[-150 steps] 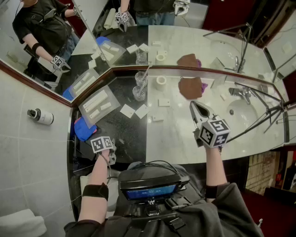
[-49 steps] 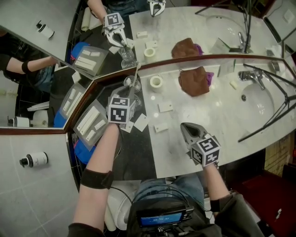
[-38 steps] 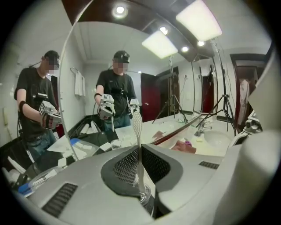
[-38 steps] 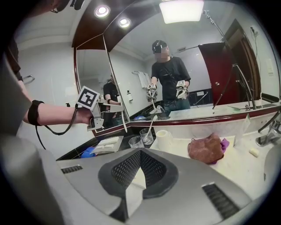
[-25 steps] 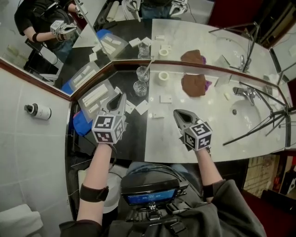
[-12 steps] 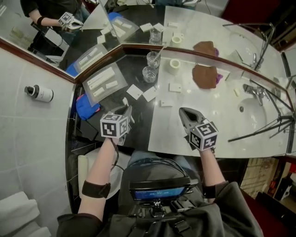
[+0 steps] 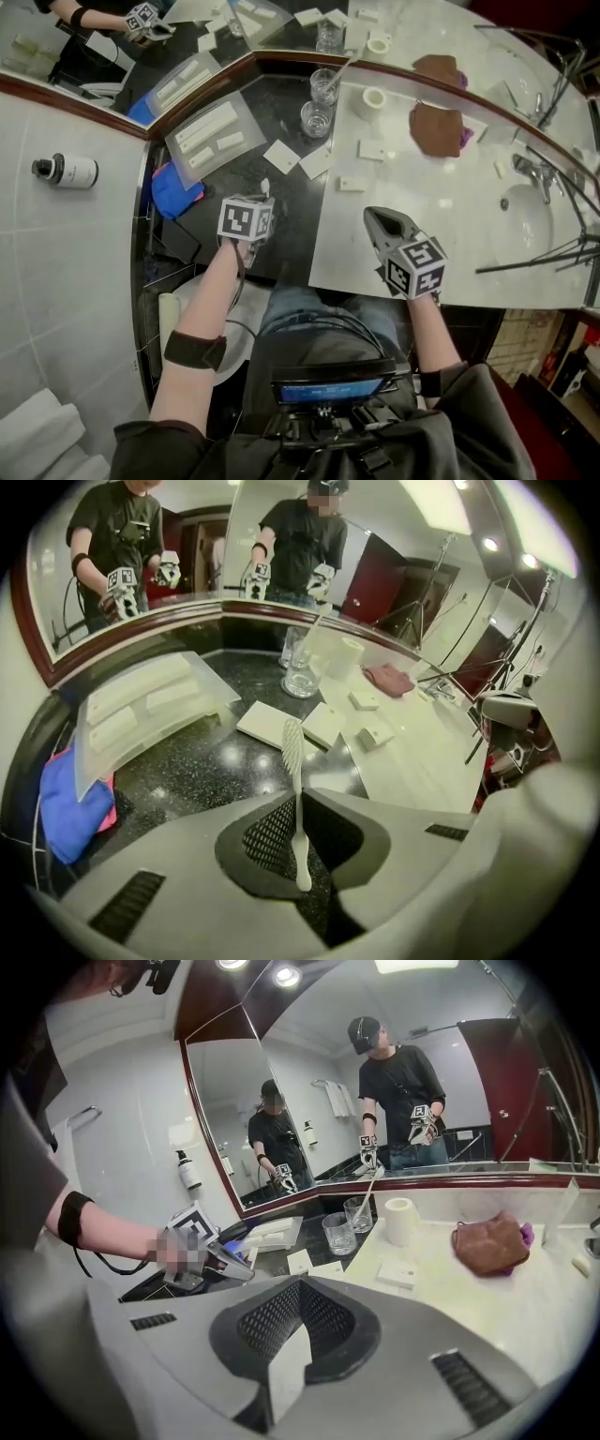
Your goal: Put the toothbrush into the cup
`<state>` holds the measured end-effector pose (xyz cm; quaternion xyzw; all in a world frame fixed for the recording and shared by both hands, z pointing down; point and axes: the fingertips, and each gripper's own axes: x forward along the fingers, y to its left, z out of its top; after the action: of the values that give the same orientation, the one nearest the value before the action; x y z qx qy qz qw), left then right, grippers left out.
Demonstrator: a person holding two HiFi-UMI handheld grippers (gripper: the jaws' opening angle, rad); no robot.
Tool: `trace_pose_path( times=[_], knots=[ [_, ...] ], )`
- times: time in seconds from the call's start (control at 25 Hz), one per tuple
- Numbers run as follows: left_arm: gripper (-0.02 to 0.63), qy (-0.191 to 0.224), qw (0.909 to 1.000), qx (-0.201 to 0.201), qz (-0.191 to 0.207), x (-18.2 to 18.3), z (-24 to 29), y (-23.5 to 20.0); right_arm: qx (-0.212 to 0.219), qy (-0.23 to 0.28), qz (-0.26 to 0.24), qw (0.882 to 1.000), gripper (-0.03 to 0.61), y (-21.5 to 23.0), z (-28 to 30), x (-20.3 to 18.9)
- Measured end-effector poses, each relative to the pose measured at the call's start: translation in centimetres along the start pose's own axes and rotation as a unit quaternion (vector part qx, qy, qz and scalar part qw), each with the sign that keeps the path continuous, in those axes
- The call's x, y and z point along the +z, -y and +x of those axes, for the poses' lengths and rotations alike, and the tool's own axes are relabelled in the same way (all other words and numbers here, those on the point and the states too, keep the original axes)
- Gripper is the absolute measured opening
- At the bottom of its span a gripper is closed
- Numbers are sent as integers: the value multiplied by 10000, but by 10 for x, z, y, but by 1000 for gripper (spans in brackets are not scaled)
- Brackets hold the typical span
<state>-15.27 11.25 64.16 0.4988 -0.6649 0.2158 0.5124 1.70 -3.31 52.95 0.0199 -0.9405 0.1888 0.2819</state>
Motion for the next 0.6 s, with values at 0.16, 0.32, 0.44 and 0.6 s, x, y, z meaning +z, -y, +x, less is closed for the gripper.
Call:
trace_pose_path(
  times=[0.16, 0.32, 0.44, 0.6],
  knots=[
    [24, -133, 9999, -73, -69, -3, 16, -5, -46, 20, 29, 10000, 12, -2, 3, 3],
    [25, -227, 9997, -102, -74, -3, 28, -4, -142, -30, 79, 9999, 12, 4, 2, -3],
    [25, -315, 9994, -91, -116, -5, 35, -4, -191, -76, 132, 9997, 12, 7, 1, -8],
    [25, -460, 9987, -41, -209, -13, 44, -5, -250, -113, 180, 9995, 12, 10, -1, -14]
  ],
)
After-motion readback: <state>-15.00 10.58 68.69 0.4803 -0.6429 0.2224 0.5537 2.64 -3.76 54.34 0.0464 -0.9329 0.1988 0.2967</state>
